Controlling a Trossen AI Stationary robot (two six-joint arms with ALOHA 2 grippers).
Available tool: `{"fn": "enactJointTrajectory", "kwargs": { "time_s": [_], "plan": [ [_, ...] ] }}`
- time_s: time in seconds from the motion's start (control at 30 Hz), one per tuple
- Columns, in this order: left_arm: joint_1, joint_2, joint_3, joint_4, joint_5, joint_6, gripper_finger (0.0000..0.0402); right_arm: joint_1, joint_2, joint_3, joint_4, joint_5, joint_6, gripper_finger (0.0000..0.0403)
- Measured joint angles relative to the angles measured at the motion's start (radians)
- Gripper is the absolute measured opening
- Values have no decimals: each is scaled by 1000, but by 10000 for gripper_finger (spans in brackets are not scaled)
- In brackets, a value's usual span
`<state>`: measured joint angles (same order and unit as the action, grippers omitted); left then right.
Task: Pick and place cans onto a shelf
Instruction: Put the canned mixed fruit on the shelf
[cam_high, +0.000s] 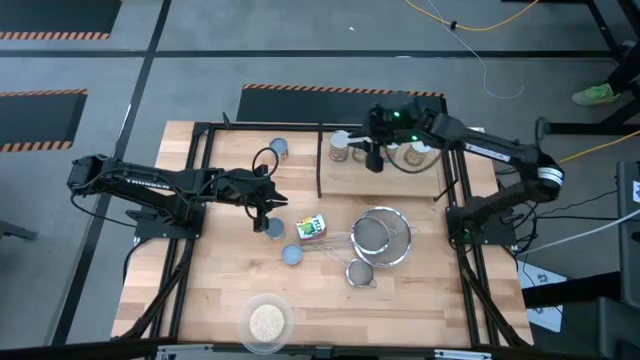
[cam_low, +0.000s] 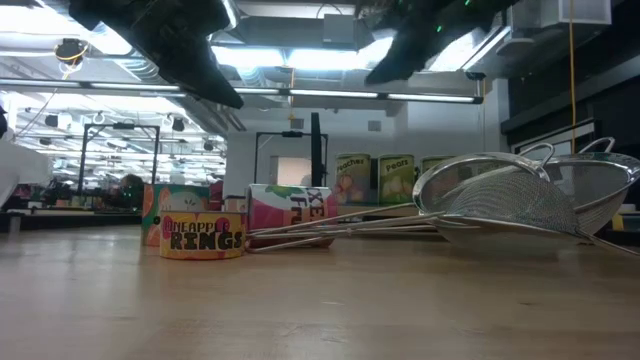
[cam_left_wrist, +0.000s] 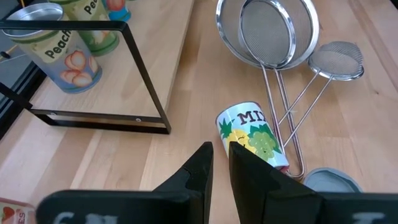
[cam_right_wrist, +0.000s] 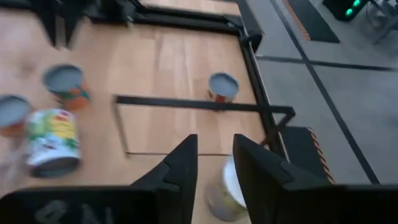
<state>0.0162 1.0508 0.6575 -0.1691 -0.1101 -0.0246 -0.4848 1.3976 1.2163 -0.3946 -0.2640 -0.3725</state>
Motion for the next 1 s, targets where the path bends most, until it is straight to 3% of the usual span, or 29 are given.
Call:
{"fn": "enactJointTrajectory", "kwargs": {
  "time_s": [0.17,0.37,0.63,0.83,1.0],
  "plan": [
    [0,0,0,-3,0,0,44,71,-77,0,-83,-10,88,107],
    [0,0,0,-3,-2,0,44,175,-87,0,-169,-137,153,107],
    [0,0,0,-2,0,0,44,299,-10,0,-172,-149,336,107],
    [0,0,0,-2,0,0,44,340,81,0,-172,-148,515,107],
    [0,0,0,-2,0,0,44,361,152,0,-173,-149,560,107]
  ]
}}
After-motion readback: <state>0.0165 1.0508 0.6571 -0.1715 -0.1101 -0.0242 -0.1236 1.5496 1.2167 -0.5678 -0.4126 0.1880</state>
